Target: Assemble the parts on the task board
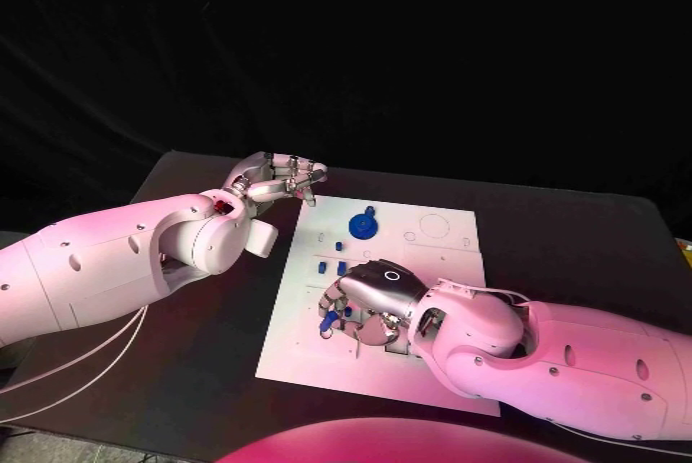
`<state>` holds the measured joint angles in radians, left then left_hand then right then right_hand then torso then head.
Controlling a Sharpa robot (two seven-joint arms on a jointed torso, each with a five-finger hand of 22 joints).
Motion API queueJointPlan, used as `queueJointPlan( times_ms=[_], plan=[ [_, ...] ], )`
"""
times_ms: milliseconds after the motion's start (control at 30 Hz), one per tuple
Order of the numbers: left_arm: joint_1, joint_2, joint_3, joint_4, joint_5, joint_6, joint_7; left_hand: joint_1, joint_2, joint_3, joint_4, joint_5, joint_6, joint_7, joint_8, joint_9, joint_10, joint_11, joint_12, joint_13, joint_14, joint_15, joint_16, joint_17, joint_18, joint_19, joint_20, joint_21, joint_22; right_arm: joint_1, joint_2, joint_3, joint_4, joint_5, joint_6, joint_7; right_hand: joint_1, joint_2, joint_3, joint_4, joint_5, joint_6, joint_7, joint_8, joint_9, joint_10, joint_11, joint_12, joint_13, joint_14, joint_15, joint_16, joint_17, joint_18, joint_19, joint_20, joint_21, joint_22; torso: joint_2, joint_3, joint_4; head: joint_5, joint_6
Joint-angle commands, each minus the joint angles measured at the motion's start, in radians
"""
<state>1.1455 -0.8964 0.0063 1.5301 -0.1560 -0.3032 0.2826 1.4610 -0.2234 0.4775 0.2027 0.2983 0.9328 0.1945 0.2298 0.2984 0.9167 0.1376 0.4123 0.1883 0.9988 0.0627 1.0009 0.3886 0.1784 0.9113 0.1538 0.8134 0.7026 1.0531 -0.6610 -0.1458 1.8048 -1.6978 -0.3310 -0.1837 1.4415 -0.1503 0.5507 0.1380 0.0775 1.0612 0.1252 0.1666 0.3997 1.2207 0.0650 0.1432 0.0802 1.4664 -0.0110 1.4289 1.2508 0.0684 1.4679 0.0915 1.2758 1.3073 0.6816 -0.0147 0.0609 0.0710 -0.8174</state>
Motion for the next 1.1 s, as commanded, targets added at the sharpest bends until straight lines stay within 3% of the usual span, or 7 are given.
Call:
queueJointPlan(
  times_ms=[33,1100],
  plan=[
    [0.0,0.002,0.001,0.003,0.004,0.017,0.004,0.003,0.001,-0.003,-0.002,0.004,-0.005,0.001,0.005,0.001,-0.005,-0.001,0.006,-0.001,-0.008,0.002,-0.004,-0.001,0.003,-0.004,0.003,-0.005,0.001,-0.005,0.006,-0.001,-0.004,-0.04,0.038,-0.001,-0.008,0.001,0.005,-0.002,0.004,0.006,0.003,0.039,0.048,0.006,0.0,-0.006,0.0,0.044,-0.003,0.004,-0.002,-0.012,0.018,-0.006,-0.006,0.168,0.0,0.0004,0.0005,0.002,-0.002],
    [0.0,0.001,0.001,0.002,0.004,0.018,0.001,0.002,0.002,-0.003,-0.001,0.004,-0.007,0.002,0.008,0.002,-0.007,0.0,0.008,-0.002,-0.009,0.002,-0.004,-0.001,0.004,-0.005,0.004,-0.006,0.001,-0.025,0.048,-0.006,-0.022,-0.141,0.102,-0.069,-0.021,-0.006,0.008,-0.005,0.004,0.004,0.004,0.041,0.051,0.008,0.001,-0.011,0.0,0.043,-0.002,0.004,-0.004,-0.013,0.018,-0.005,-0.003,0.17,0.0,0.0003,0.0006,0.001,-0.006]
  ],
)
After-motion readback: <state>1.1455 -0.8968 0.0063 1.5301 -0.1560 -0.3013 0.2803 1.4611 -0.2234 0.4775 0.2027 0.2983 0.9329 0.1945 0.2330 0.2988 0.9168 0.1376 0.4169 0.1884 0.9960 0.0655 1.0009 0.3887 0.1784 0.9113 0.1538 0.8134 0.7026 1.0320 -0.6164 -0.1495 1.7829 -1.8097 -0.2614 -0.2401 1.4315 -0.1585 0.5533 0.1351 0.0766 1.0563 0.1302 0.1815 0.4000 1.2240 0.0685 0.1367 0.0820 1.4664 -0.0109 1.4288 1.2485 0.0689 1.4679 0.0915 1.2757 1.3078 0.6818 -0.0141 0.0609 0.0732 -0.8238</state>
